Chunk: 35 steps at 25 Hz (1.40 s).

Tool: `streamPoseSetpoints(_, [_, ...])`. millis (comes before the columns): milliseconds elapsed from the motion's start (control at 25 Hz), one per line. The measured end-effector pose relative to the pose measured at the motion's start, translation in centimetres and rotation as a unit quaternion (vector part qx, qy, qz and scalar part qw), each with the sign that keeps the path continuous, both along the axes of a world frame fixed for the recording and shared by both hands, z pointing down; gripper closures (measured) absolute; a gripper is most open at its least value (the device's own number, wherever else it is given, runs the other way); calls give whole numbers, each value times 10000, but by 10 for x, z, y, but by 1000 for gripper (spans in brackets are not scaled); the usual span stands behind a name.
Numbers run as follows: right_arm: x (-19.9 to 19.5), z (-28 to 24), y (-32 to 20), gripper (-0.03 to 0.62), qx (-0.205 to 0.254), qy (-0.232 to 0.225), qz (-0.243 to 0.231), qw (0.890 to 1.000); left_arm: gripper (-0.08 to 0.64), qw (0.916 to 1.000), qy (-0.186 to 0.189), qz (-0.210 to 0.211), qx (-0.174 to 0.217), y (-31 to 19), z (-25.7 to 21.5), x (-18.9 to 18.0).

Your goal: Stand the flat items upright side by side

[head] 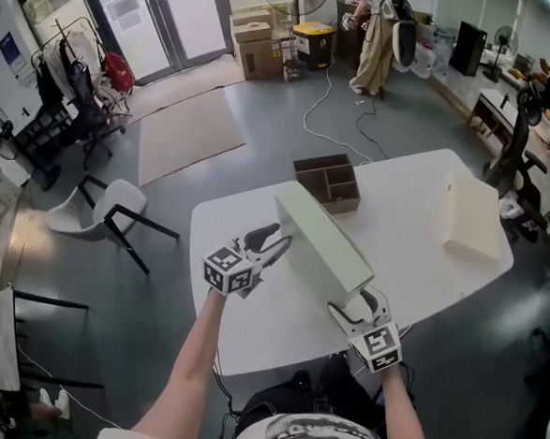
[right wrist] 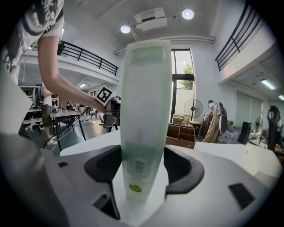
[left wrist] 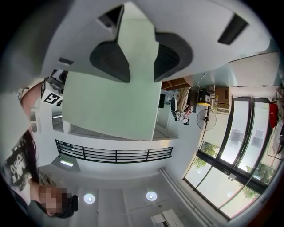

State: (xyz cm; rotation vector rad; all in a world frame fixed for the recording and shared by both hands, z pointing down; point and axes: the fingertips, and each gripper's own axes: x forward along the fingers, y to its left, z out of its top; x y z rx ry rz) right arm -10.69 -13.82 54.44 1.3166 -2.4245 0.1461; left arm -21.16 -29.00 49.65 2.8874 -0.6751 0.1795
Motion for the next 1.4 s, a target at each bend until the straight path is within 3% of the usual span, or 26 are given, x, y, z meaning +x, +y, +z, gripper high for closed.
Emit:
streamPoseSetpoints(400, [28,-1,-10,293,32,156,888,9959,410,9992,-122,388,-2,-24,0,59])
streamPoseSetpoints(640, [45,1,-35,295,83,243,1228,9921,430,9991,-184,372,-41,-52,3,89])
streamPoseSetpoints(800, [47,1,-48,295,122,235,1322,9909,430,9992,-268,287,-88,-65,8,94])
streamPoseSetpoints(960, [48,1,-50,293,118,212,1361,9904,430,9929,-1069,522,52,-57,36,98])
streamPoseSetpoints(1040, [47,1,-49,291,90,169,1344,9907,425,9899,-1284,606,48,-50,47,98])
streamPoseSetpoints(1240, [45,-10,-45,276,119,-54,1312,9913,387,9906,-1281,485,-11,-34,51,82])
streamPoseSetpoints(1400, [49,-22,-32,275,190,-245,1482,9885,387,9946,-998,292,-6,-8,37,60])
